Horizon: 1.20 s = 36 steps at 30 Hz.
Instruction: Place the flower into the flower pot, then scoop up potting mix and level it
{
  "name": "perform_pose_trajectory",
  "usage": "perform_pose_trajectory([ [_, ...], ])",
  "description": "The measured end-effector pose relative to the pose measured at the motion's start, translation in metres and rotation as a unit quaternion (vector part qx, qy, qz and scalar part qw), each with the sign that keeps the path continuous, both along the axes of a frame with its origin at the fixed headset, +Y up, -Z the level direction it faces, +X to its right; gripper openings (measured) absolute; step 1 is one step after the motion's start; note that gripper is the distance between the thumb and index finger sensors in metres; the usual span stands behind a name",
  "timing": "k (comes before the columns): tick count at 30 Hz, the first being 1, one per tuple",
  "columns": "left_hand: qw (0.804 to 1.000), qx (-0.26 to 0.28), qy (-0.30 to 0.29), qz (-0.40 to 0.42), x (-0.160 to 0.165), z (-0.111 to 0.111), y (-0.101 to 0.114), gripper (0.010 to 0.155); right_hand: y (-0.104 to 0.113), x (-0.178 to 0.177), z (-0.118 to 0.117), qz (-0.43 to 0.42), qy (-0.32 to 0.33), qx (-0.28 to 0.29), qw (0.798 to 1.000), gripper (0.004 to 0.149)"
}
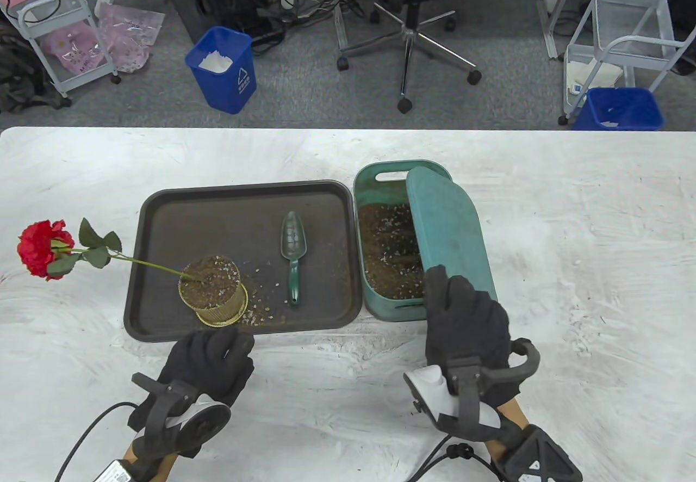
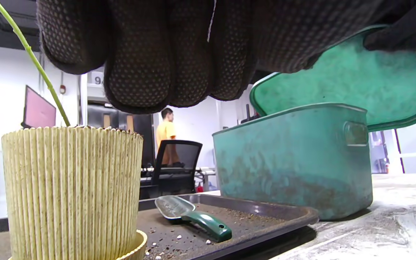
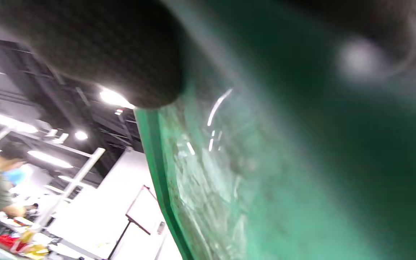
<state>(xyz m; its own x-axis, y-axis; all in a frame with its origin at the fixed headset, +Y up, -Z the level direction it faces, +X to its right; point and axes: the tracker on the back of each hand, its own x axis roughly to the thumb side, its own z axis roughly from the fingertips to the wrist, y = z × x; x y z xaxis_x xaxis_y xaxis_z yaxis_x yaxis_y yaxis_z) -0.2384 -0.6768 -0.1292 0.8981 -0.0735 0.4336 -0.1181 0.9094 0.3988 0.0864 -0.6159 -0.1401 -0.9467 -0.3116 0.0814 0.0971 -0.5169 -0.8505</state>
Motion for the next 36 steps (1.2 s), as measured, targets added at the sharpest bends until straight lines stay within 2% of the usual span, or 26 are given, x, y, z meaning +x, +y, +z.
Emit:
perform_pose_trajectory([
  [3,1.000,0.001,-0.004,0.003,0.000,0.001,0.001,0.049,-0.022,-0.012,0.005,0.023,0.040,0.017,0.999,0.045],
  [8,1.000,0.002,-0.011,0.006,-0.001,0.003,0.003,0.049,-0.054,-0.018,0.006,0.016,0.069,-0.027,0.997,0.048],
  [14,1.000,-0.002,-0.014,0.003,0.000,0.003,0.002,0.048,-0.068,-0.028,0.010,0.058,0.092,-0.039,0.993,0.049],
  [21,1.000,-0.008,-0.011,0.003,0.000,0.002,0.001,0.048,-0.070,-0.034,-0.001,0.075,0.094,-0.070,0.990,0.054],
  [26,1.000,-0.015,-0.014,-0.001,0.002,0.001,0.000,0.048,-0.065,-0.031,-0.024,0.059,0.106,-0.103,0.987,0.058],
  [29,1.000,-0.015,-0.014,-0.002,0.002,0.001,-0.001,0.048,-0.062,-0.032,-0.041,0.044,0.109,-0.143,0.983,0.062],
  [36,1.000,-0.017,-0.015,0.001,0.001,0.000,-0.001,0.048,-0.058,-0.034,-0.065,0.046,0.110,-0.171,0.978,0.065],
])
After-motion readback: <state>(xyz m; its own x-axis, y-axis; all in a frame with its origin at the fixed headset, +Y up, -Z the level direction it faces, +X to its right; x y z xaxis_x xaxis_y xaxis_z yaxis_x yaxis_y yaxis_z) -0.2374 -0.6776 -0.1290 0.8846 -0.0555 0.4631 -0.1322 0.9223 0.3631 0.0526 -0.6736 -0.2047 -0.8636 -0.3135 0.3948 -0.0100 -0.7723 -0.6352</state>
